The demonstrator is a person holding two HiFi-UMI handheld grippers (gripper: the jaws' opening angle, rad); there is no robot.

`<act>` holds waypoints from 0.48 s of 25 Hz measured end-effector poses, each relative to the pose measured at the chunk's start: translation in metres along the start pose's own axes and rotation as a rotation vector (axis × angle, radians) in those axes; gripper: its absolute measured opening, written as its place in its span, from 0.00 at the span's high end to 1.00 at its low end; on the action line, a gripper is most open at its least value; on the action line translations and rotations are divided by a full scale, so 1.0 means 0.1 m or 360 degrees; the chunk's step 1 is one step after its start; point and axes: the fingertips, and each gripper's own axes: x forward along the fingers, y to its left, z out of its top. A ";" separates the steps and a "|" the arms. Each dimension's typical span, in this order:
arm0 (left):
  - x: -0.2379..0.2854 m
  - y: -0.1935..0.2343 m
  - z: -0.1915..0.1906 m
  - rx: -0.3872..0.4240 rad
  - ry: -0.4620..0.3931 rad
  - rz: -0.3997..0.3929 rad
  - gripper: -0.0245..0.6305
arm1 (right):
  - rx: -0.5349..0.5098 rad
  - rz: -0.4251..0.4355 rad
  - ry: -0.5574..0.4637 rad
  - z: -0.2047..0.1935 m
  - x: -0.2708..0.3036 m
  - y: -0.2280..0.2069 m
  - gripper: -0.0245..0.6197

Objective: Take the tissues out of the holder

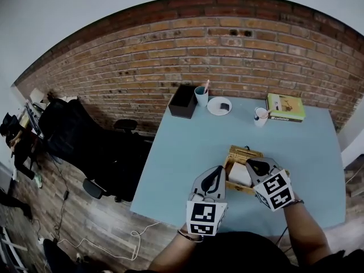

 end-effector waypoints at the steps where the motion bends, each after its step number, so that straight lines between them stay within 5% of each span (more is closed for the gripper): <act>1: 0.01 0.04 -0.04 -0.0002 0.0017 -0.0020 0.97 | -0.0001 0.0009 0.0040 -0.05 0.06 0.00 0.97; 9: 0.23 0.08 -0.30 -0.0077 0.0142 -0.0195 0.97 | -0.0121 0.0168 0.0415 -0.62 0.48 0.13 0.95; 12: 0.23 -0.03 -0.24 0.0011 0.0140 -0.0256 0.97 | -0.0150 0.0289 0.0570 -0.86 0.60 0.17 0.86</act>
